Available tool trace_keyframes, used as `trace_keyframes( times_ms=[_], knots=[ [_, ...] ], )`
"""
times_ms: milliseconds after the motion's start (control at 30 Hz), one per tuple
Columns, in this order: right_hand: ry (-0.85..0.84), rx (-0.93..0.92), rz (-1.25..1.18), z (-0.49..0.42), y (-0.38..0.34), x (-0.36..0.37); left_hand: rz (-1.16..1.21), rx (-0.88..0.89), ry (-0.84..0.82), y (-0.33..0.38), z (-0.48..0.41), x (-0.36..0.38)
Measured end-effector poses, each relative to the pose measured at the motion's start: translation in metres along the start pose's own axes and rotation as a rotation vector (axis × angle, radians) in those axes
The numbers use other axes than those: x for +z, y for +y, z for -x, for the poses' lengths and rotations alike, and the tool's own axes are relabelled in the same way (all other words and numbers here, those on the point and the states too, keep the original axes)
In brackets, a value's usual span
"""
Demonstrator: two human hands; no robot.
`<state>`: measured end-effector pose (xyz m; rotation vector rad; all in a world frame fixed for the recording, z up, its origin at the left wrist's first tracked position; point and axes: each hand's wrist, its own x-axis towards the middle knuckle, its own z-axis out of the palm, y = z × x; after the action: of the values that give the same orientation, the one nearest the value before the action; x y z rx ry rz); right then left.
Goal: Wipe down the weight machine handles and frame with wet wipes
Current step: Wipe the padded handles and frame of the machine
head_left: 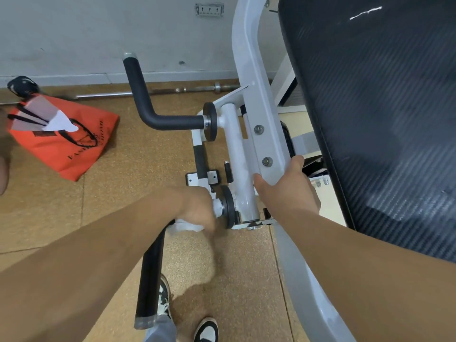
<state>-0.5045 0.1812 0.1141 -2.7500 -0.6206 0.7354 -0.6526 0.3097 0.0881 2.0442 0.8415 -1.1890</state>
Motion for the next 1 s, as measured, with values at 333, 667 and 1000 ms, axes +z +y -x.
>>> trace_keyframes(
  times_ms=[333,667,1000],
  knots=[
    [0.012,0.006,0.015,0.0,0.001,0.0,-0.083,0.057,0.011,-0.001,0.007,0.0],
    [0.005,-0.003,0.007,0.002,0.0,-0.001,-0.338,-0.089,0.602,0.018,0.026,0.048],
    [0.001,0.005,-0.001,0.001,0.002,0.0,0.117,0.093,-0.332,-0.003,-0.011,-0.014]
  ],
)
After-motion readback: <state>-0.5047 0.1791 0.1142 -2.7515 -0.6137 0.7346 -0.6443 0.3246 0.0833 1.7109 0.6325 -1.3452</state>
